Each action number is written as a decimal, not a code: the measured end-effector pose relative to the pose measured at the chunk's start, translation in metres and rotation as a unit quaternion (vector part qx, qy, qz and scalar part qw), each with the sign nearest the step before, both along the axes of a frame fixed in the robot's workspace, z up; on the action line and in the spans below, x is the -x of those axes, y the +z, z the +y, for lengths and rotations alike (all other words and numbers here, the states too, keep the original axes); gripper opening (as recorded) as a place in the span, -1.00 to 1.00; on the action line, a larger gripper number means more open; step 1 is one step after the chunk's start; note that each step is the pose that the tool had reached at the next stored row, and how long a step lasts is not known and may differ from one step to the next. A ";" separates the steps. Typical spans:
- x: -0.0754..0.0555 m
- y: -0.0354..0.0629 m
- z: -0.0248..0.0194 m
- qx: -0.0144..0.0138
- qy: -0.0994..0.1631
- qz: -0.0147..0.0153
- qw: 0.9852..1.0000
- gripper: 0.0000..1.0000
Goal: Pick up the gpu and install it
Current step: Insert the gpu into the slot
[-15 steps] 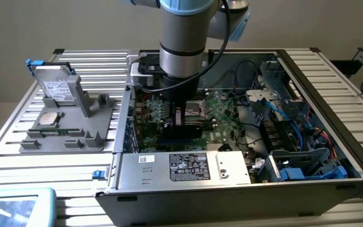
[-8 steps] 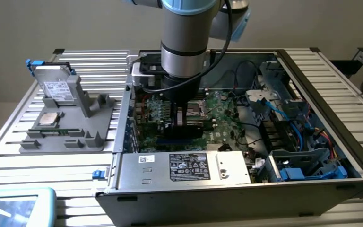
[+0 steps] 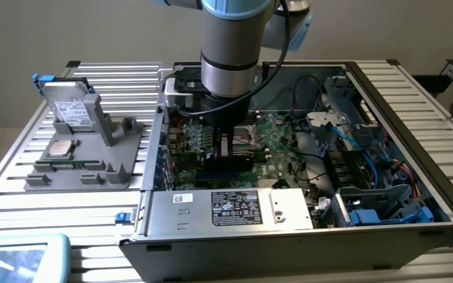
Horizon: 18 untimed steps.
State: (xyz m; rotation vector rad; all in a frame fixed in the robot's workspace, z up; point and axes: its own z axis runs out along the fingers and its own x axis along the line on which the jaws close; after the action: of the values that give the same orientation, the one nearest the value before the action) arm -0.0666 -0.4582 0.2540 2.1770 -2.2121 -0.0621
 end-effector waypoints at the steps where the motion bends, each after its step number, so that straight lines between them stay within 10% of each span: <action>1: 0.000 0.0000 0.0000 0.000 0.000 0.000 1.000 -0.46; 18: 0.001 0.0003 -0.0013 -0.001 0.000 0.000 1.000 -0.46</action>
State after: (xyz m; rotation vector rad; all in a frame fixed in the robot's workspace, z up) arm -0.0672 -0.4595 0.2543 2.1777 -2.2134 -0.0646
